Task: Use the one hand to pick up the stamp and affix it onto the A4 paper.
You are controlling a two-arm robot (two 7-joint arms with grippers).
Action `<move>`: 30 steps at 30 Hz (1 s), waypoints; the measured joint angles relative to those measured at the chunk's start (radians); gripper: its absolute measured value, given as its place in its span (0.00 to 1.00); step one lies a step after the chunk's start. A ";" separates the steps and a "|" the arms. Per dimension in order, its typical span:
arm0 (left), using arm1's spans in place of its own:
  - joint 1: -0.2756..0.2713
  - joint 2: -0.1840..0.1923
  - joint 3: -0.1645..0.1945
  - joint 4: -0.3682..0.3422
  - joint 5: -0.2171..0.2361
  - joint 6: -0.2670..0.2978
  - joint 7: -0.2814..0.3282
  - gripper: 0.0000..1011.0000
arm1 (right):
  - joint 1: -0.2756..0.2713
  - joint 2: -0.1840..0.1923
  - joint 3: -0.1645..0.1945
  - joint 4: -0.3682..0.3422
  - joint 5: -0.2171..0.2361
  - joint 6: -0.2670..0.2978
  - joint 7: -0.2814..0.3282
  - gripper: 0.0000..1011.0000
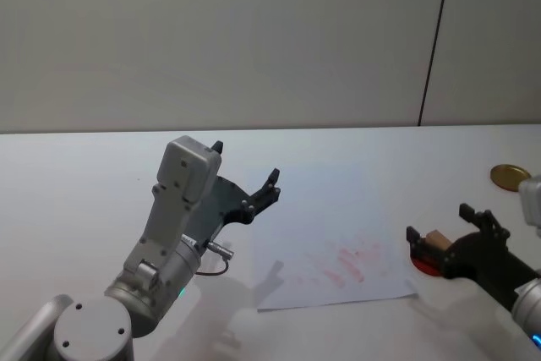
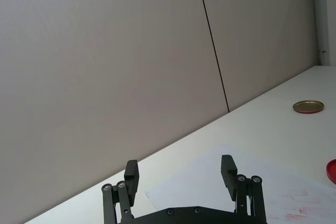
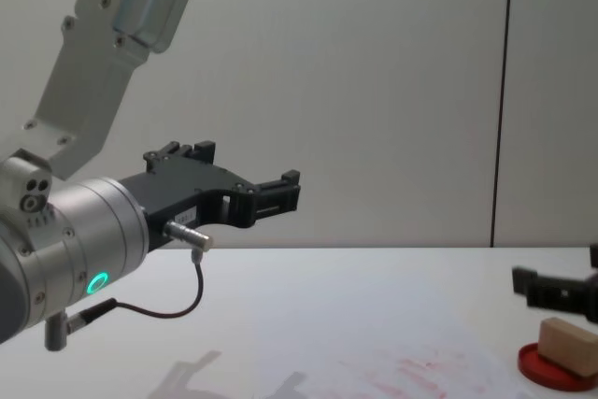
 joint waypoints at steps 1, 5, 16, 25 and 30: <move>0.000 0.000 0.000 0.000 0.000 0.000 0.000 0.98 | 0.000 0.004 0.001 0.005 -0.005 0.011 0.011 0.99; 0.000 0.000 0.000 0.000 0.000 0.000 0.000 0.98 | -0.003 0.015 0.003 0.016 -0.016 0.031 0.030 0.99; 0.000 0.000 0.000 0.000 0.000 0.000 0.000 0.98 | -0.021 0.044 0.012 0.030 -0.043 0.052 0.050 0.99; 0.000 0.000 0.000 0.000 0.000 0.000 0.000 0.98 | -0.028 0.055 0.018 0.042 -0.051 0.049 0.054 0.99; 0.000 0.000 0.000 0.000 0.000 0.000 0.000 0.98 | -0.023 0.054 0.019 0.060 -0.050 0.049 0.063 0.99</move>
